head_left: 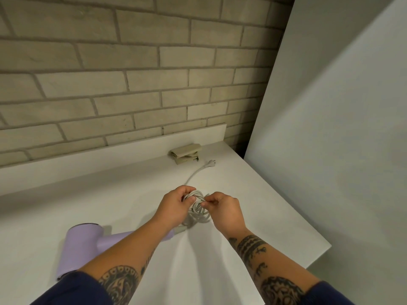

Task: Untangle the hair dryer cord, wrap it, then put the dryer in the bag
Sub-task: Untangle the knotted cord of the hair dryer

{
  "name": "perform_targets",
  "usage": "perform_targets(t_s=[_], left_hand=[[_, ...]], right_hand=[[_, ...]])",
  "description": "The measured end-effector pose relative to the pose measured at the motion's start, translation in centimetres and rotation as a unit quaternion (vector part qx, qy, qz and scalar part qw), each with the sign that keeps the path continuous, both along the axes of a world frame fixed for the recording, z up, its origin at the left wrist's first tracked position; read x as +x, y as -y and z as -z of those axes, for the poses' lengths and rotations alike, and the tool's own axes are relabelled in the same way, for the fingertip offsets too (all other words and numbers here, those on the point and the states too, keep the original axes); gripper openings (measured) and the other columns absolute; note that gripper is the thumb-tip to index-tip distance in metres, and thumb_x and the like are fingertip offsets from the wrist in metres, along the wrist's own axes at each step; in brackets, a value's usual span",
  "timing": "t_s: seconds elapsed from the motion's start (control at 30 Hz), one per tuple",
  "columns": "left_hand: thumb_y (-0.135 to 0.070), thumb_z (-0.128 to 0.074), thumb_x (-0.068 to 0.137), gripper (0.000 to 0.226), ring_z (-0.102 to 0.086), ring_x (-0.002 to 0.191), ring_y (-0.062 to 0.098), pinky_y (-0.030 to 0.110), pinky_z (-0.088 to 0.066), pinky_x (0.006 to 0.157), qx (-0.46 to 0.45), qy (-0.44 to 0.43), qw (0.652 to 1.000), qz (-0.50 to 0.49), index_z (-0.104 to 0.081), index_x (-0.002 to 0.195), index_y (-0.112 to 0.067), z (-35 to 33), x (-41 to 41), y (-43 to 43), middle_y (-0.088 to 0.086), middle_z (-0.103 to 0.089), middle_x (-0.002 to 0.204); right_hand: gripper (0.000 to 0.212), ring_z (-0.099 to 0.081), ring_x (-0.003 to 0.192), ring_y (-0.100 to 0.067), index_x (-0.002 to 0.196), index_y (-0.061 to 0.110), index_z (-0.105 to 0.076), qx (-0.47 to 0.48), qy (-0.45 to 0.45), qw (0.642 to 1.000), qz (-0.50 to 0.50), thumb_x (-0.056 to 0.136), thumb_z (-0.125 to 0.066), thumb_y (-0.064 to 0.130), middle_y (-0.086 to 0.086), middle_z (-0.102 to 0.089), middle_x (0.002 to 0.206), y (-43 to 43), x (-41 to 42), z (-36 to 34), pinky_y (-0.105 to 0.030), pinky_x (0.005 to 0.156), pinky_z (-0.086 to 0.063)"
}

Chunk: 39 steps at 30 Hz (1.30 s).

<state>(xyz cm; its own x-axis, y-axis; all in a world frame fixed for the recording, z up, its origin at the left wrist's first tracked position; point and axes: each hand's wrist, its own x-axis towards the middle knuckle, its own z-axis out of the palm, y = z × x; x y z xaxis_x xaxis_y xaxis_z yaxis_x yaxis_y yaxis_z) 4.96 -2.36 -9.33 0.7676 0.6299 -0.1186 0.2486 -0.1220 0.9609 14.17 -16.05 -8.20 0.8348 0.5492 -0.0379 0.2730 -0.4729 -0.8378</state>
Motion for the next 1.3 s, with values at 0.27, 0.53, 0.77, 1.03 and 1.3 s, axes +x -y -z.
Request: perform_targets(t_s=[0.27,0.53,0.77,1.03,1.3], left_hand=[[-0.022,-0.063,0.098,0.007,-0.069,0.091,0.018,0.031,-0.053,0.08,0.063,-0.013,0.998,-0.023,-0.068,0.098,-0.027,-0.6,-0.5,-0.9,-0.004,-0.074,0.095],[-0.018,-0.057,0.102,0.01,-0.072,0.092,0.02,0.039,-0.057,0.085,-0.011,-0.01,0.999,-0.053,-0.065,0.1,-0.023,-0.2,-1.0,-1.5,-0.001,-0.074,0.098],[-0.017,-0.067,0.096,0.007,-0.073,0.089,0.018,0.033,-0.057,0.083,-0.028,-0.002,0.999,-0.047,-0.07,0.097,-0.023,-0.5,-0.9,-1.1,-0.004,-0.078,0.092],[-0.023,-0.069,0.095,0.021,-0.074,0.084,0.014,0.029,-0.053,0.077,-0.026,0.001,0.999,-0.024,-0.066,0.114,-0.031,-0.4,-0.8,-1.2,-0.005,-0.077,0.104],[-0.023,-0.058,0.102,0.013,-0.07,0.08,0.015,0.031,-0.052,0.076,0.05,-0.033,0.998,-0.012,-0.071,0.101,-0.026,-0.5,-1.2,-1.7,-0.003,-0.073,0.087]], right_hand=[[0.014,-0.067,0.076,0.001,0.089,0.02,-0.07,0.05,0.043,0.997,-0.038,0.091,-0.067,0.007,0.011,-0.072,0.081,-0.3,-1.2,-0.1,-0.012,0.07,-0.05],[0.023,-0.069,0.08,-0.001,0.088,0.031,-0.071,0.099,-0.038,0.994,-0.038,0.088,-0.074,0.008,0.009,-0.074,0.083,0.6,-1.7,0.4,-0.017,0.077,-0.053],[0.002,-0.066,0.081,0.003,0.088,0.031,-0.073,0.016,-0.026,0.998,-0.06,0.088,-0.071,0.032,0.013,-0.073,0.088,0.3,-1.0,-0.9,-0.01,0.068,-0.047],[0.015,-0.063,0.07,-0.008,0.086,0.02,-0.069,-0.067,0.077,0.993,-0.054,0.092,-0.066,0.033,0.008,-0.068,0.073,-1.5,-0.9,-1.4,-0.022,0.063,-0.048],[0.013,-0.052,0.07,-0.013,0.086,0.016,-0.062,0.022,-0.031,0.999,-0.037,0.098,-0.058,0.018,0.001,-0.062,0.082,-1.3,-0.4,-0.4,-0.027,0.066,-0.045]])
